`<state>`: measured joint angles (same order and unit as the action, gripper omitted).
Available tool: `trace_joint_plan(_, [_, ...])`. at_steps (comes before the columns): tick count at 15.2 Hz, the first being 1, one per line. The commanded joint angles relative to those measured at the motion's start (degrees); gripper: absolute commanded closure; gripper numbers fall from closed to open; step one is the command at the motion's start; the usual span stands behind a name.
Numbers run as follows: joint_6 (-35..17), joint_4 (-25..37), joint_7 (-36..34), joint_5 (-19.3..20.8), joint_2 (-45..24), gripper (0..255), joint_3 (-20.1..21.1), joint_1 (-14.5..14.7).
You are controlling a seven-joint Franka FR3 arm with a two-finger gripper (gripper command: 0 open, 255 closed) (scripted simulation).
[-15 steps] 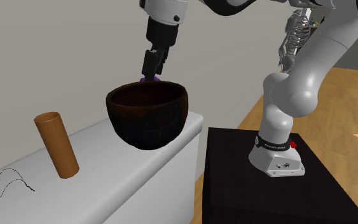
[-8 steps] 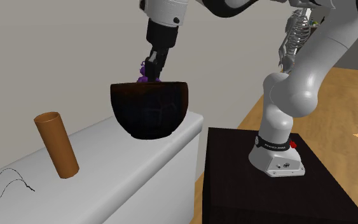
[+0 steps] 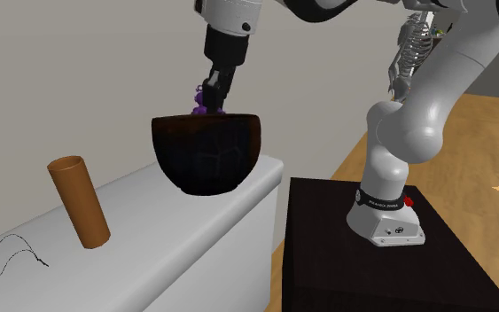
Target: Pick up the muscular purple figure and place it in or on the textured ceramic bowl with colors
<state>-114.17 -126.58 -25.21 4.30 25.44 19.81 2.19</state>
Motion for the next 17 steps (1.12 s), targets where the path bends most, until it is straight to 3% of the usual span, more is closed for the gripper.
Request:
trace_joint_plan(1, [1.2,0.9,0.1,-0.1,-0.2,255,0.1,0.1])
trace_joint_plan(17, [13.2,14.6,1.8,0.2,-1.9,255,-0.4,-0.5])
